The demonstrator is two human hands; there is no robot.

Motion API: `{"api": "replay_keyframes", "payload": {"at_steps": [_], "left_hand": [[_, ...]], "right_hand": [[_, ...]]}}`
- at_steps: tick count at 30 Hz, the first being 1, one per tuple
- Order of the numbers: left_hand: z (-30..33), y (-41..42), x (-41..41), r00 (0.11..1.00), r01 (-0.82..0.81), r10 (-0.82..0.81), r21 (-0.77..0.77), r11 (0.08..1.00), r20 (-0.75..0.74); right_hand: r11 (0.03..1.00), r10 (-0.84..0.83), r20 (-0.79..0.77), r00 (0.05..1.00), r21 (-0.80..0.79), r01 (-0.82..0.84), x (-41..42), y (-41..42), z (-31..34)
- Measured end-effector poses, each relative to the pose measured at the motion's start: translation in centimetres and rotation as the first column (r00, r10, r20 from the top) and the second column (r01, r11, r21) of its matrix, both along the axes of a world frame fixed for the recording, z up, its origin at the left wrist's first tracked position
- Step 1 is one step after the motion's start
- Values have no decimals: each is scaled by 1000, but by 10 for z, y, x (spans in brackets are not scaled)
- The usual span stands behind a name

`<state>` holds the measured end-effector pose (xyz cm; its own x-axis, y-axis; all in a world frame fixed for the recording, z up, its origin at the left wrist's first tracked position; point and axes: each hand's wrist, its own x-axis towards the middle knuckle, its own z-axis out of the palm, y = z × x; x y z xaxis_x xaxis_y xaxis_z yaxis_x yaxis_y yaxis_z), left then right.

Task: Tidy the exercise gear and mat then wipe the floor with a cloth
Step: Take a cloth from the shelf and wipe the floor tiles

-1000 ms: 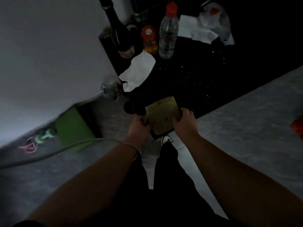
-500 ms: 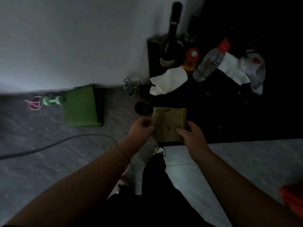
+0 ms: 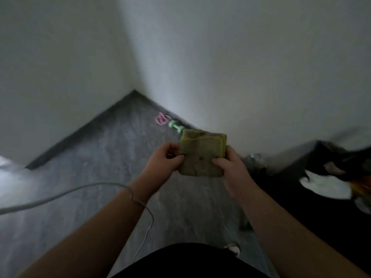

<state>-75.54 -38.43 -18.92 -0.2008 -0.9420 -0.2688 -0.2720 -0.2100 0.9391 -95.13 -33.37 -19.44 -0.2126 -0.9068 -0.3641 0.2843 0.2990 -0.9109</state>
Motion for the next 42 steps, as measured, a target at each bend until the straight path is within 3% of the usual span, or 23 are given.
{"api": "replay_keyframes", "payload": {"at_steps": [3, 6, 11, 14, 19, 25, 32, 37, 42], "left_hand": [[30, 3, 129, 997, -72, 72, -39, 997, 1], [60, 15, 251, 982, -145, 155, -97, 985, 106], [103, 71, 408, 857, -435, 479, -229, 871, 190], [113, 107, 468, 749, -523, 616, -353, 775, 244], [108, 148, 530, 631, -510, 687, -475, 717, 361], [79, 151, 597, 585, -503, 707, -506, 701, 398], [60, 103, 694, 427, -711, 889, -546, 444, 166], [44, 79, 765, 326, -877, 944, -388, 283, -49], [33, 79, 833, -3, -994, 958, -108, -35, -287]], "right_hand": [[982, 176, -37, 984, -61, -178, 116, -26, 31], [936, 330, -63, 942, -112, -335, 228, -42, 55], [805, 569, -61, 820, -163, -571, 392, -47, 86], [709, 677, -92, 730, -182, -681, 474, -42, 95], [561, 779, -196, 595, -206, -802, 593, -29, 100], [382, 899, -118, 423, -265, -885, 709, -23, 88], [135, 990, 59, 125, -254, -958, 826, -78, 87], [34, 999, -8, 36, -202, -979, 917, -107, 75], [-60, 994, -100, -48, -129, -990, 1001, -104, 58]]}}
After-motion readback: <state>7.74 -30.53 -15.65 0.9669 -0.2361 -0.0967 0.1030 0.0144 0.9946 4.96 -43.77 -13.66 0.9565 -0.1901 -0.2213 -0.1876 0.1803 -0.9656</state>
